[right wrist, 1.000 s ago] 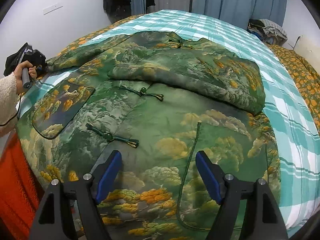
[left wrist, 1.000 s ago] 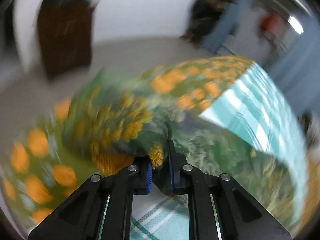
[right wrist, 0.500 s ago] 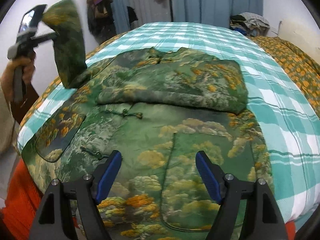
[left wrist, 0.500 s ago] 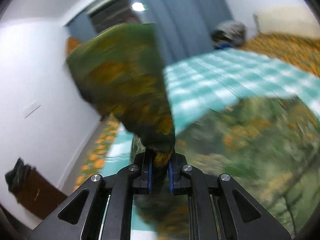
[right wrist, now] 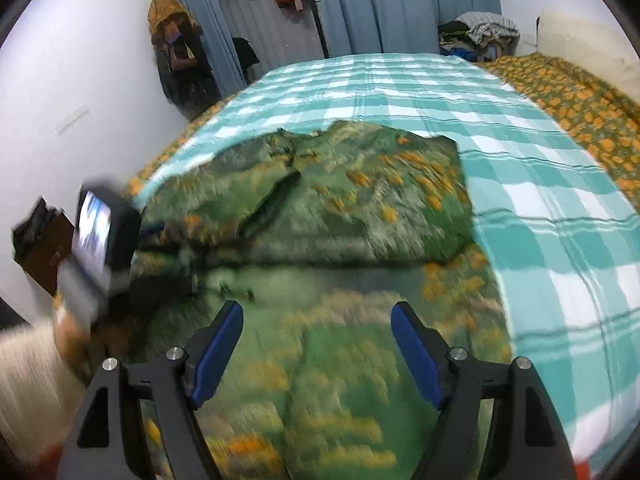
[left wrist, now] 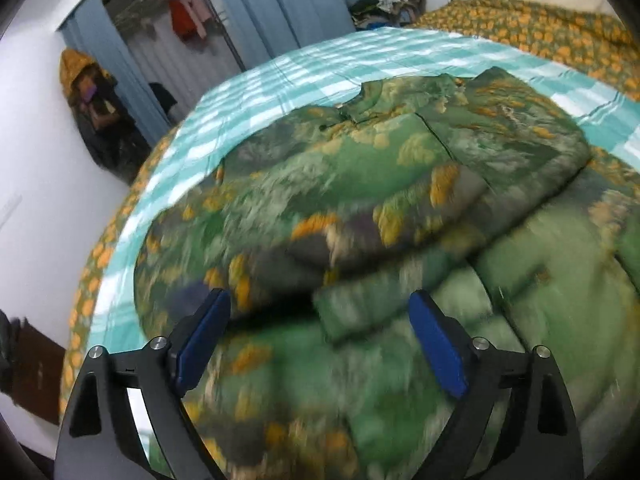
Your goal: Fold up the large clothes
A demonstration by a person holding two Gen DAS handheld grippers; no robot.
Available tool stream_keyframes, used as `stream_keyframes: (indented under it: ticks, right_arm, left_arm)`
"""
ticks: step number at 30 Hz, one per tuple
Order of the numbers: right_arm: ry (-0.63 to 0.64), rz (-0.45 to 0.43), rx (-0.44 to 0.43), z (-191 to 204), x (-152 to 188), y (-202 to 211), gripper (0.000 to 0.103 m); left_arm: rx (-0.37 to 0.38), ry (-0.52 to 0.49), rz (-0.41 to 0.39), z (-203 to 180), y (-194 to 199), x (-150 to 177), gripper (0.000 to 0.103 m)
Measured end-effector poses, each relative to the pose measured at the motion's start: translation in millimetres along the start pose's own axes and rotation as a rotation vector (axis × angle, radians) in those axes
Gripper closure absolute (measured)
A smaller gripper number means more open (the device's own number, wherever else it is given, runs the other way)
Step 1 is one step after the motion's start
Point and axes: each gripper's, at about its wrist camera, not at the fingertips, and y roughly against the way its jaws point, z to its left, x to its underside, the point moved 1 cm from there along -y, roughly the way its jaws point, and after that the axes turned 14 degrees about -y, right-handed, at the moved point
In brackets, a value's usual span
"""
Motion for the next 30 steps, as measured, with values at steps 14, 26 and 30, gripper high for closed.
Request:
stream_keyframes:
  ticks: [14, 26, 30]
  right_arm:
    - [-0.16, 0.29, -0.136, 52, -60, -173, 0.085]
    - [0.148, 0.164, 0.118, 51, -64, -167, 0.047]
    - [0.249, 0.006, 0.099, 67, -70, -125, 0.047]
  left_arm:
    - [-0.025, 0.271, 0.088, 78, 45, 97, 0.011]
    - [0.139, 0.424, 0.134, 116, 13, 73, 0.011]
    - [0.155, 0.463, 0.092, 147, 1, 40, 0.01]
